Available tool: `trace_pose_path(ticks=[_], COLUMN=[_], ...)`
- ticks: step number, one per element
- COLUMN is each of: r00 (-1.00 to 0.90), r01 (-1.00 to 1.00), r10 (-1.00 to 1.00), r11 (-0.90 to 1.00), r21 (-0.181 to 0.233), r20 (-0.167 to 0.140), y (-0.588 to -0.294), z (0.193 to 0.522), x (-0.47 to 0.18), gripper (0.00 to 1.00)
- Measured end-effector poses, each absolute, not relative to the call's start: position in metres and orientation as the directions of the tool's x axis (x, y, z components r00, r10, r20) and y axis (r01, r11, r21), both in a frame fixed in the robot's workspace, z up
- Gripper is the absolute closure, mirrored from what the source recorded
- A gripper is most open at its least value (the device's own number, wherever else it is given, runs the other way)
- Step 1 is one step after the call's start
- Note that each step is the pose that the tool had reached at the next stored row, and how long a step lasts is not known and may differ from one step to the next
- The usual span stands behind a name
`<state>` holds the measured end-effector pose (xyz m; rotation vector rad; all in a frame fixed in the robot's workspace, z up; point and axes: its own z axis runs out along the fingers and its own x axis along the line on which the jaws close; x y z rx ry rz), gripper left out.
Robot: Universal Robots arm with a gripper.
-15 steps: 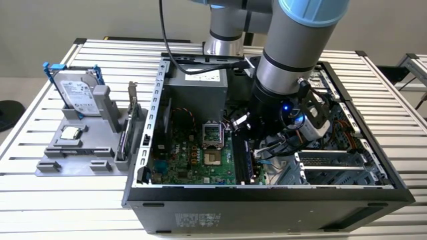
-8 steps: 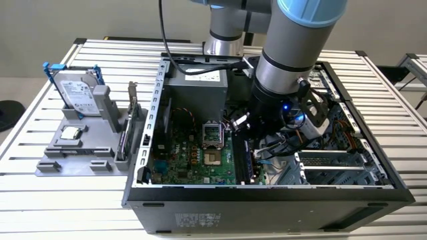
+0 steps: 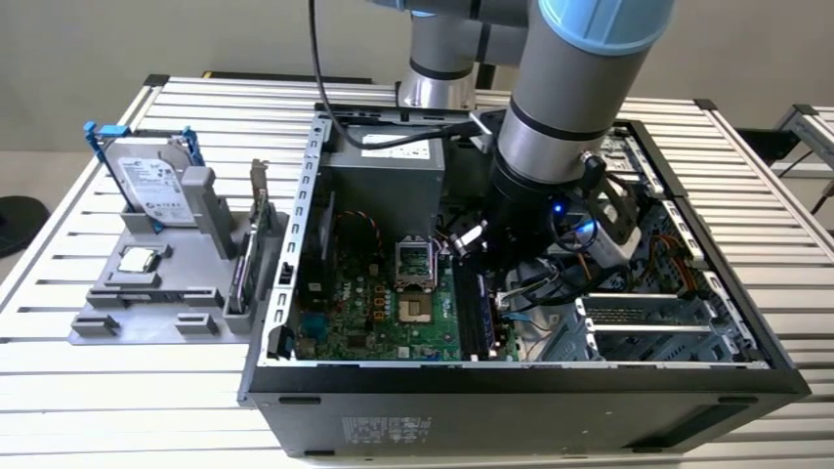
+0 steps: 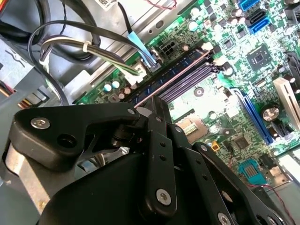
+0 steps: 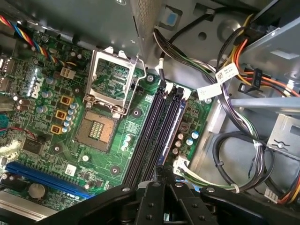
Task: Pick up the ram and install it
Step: 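Press down the ram until it locks into place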
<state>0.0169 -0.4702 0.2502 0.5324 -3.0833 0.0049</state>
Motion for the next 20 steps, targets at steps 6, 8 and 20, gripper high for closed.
trace_pose_path(ticks=[6, 8, 20], r00=[-0.923, -0.915, -0.841], r01=[-0.385, -0.403, -0.541], r10=[-0.385, -0.403, -0.541], r11=[0.923, 0.915, 0.841], r21=[0.006, 0.007, 0.009], r20=[0.01, 0.01, 0.01], y=[-0.469, -0.4688, -0.4682], z=[0.2493, 0.2492, 0.2492], x=[0.0168, 0.0168, 0.0167], gripper=[1.0, 1.0, 1.0])
